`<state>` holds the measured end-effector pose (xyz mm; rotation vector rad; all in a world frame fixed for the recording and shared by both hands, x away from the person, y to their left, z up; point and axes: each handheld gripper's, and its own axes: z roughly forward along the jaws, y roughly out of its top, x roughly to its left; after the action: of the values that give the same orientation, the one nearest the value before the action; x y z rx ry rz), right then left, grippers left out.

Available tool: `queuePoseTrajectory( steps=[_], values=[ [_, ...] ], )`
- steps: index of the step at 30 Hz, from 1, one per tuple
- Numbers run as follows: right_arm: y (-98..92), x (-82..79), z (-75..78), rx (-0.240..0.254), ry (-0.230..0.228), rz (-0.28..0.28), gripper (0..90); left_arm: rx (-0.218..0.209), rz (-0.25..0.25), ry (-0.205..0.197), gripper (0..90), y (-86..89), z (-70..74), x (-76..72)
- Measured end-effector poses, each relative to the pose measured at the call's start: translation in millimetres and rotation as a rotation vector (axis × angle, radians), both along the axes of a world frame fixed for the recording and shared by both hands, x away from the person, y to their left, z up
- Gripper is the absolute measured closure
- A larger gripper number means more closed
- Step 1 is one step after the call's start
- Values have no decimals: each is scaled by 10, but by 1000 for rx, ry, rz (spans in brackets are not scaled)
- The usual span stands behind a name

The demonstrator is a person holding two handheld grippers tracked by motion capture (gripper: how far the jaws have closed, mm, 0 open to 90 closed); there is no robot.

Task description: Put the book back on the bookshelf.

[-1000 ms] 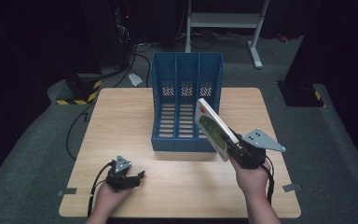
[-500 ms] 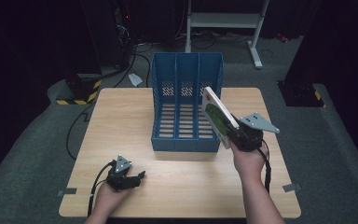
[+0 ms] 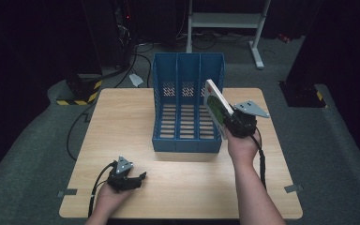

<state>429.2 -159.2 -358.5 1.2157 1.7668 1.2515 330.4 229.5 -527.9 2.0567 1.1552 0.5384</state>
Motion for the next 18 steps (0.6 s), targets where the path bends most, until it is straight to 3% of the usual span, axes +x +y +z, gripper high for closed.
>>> queuePoseTrajectory(
  steps=[4,18],
  values=[
    [47,86,-39,8,25,-4,756,-1,-1,2,272,0,1,-1],
    [242,344,-94,-6,48,-47,756,-5,-5,3,272,-6,-1,0]
  ],
)
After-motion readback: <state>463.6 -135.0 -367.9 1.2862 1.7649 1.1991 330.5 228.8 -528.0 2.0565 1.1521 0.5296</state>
